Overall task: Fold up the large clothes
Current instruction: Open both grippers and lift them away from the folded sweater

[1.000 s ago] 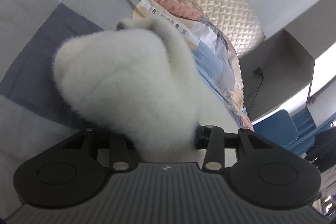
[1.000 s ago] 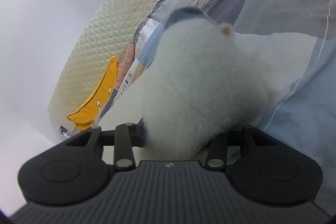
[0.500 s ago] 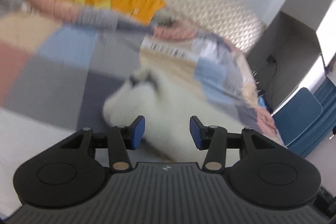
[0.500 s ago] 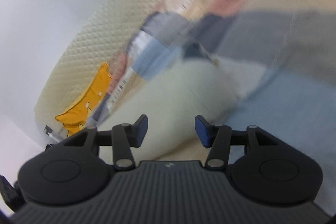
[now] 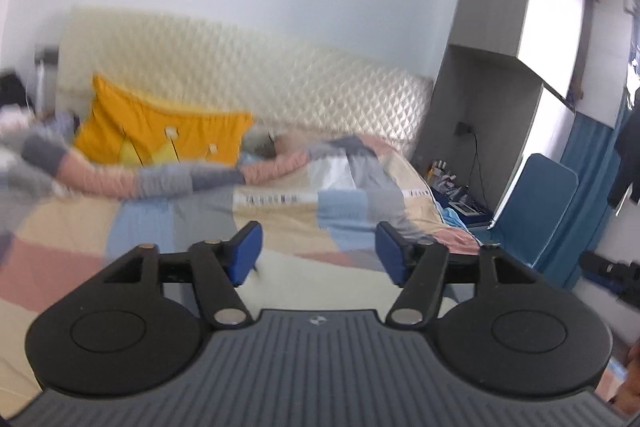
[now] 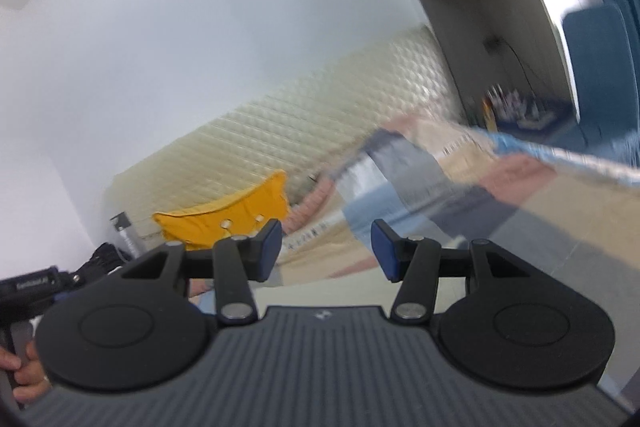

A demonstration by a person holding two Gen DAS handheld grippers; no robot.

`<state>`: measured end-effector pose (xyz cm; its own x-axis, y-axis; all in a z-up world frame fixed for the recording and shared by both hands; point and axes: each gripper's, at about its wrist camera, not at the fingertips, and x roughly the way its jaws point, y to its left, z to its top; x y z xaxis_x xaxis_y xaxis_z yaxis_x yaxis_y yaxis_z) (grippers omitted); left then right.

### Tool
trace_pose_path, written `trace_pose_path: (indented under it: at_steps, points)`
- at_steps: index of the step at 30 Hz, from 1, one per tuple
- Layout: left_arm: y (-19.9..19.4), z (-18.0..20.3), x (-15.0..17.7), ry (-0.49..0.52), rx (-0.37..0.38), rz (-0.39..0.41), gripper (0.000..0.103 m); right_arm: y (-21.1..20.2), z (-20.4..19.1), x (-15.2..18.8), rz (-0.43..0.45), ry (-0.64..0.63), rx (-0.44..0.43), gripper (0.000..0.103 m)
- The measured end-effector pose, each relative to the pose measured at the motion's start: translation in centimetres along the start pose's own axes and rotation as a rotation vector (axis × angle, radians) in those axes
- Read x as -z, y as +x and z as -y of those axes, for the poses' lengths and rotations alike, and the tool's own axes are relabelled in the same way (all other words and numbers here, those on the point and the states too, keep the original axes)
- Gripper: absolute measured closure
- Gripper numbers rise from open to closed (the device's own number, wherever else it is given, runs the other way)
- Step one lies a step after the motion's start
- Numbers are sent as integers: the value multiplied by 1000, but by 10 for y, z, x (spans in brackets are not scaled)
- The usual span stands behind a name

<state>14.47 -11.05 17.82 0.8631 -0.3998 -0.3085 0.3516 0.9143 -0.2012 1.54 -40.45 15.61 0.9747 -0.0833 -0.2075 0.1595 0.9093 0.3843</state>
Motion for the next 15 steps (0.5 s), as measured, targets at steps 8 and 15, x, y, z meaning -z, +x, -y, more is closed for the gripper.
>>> trace_pose_path:
  at_steps: [8, 15]
  points:
    - [-93, 32, 20, 95, 27, 22, 5, -77, -47, 8, 44, -83, -20, 50]
    - [-137, 31, 56, 97, 34, 32, 1, -109, -58, 34, 21, -90, -23, 50]
